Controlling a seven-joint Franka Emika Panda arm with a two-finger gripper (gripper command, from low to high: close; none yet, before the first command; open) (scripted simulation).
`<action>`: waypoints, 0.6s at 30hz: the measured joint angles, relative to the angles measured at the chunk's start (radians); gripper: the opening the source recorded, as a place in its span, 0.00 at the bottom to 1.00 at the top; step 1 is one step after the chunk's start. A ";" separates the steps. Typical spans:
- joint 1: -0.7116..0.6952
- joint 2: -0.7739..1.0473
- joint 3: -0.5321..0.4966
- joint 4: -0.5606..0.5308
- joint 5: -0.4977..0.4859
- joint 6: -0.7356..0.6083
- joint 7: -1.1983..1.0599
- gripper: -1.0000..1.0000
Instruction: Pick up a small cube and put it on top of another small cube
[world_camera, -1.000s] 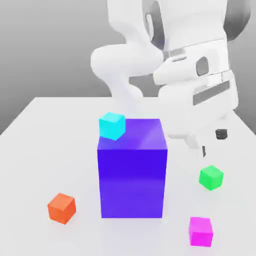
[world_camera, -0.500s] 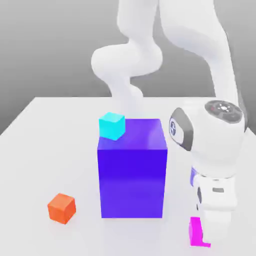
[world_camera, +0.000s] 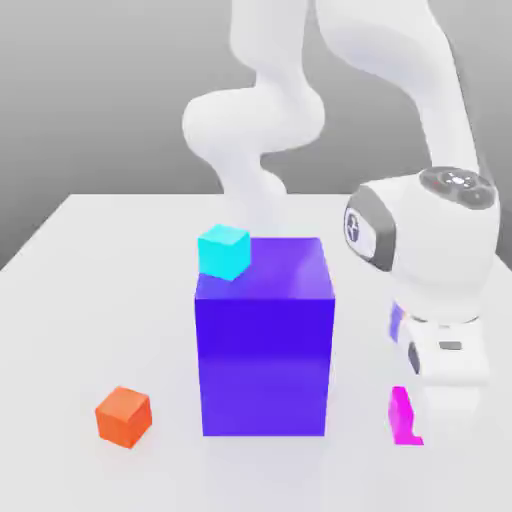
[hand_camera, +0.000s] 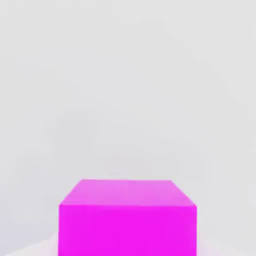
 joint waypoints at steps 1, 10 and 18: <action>0.014 -0.033 0.021 -0.030 0.006 -0.005 -0.045 0.00; 0.206 -0.289 0.115 -0.276 -0.036 0.001 -0.352 0.00; 0.207 -0.080 0.104 -0.277 -0.118 0.212 -0.311 1.00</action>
